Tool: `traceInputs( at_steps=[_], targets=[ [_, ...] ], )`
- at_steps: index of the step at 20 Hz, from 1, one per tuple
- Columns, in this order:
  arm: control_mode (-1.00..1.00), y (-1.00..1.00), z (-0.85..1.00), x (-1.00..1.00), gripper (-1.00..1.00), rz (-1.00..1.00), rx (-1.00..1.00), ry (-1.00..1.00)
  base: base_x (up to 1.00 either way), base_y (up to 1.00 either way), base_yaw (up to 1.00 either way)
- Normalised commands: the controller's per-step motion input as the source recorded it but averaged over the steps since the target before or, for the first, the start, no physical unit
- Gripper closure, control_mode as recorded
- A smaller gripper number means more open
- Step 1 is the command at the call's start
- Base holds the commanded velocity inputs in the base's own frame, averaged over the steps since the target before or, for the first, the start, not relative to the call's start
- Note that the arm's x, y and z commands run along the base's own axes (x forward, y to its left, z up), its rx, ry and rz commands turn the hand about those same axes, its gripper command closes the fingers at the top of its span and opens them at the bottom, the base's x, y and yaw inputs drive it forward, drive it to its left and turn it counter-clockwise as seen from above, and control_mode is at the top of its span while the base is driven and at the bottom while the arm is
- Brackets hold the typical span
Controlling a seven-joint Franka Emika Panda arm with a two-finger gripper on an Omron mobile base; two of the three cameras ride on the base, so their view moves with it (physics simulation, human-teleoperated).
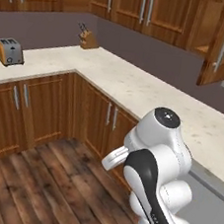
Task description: Collect the paprika, ketchup, and shaker from the cabinet and place them next to the stove.
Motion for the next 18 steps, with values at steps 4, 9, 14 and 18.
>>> traceInputs(
  at_steps=[4, 9, 14, 18],
  targets=[
    [1.00, 0.00, 0.00, 0.00, -1.00, 0.00, 0.00, 0.00, 0.65, 0.42, -0.18],
    [1.00, 0.00, 0.00, 0.00, -1.00, 0.00, 0.00, 0.00, 0.76, 0.29, -0.21],
    [1.00, 0.00, 0.00, 0.00, -1.00, 0.00, 0.00, 0.00, 0.59, 0.07, -0.31],
    [1.00, 0.00, 0.00, 0.00, -1.00, 0.00, 0.00, 0.00, 0.33, 0.00, -0.40]
  ],
)
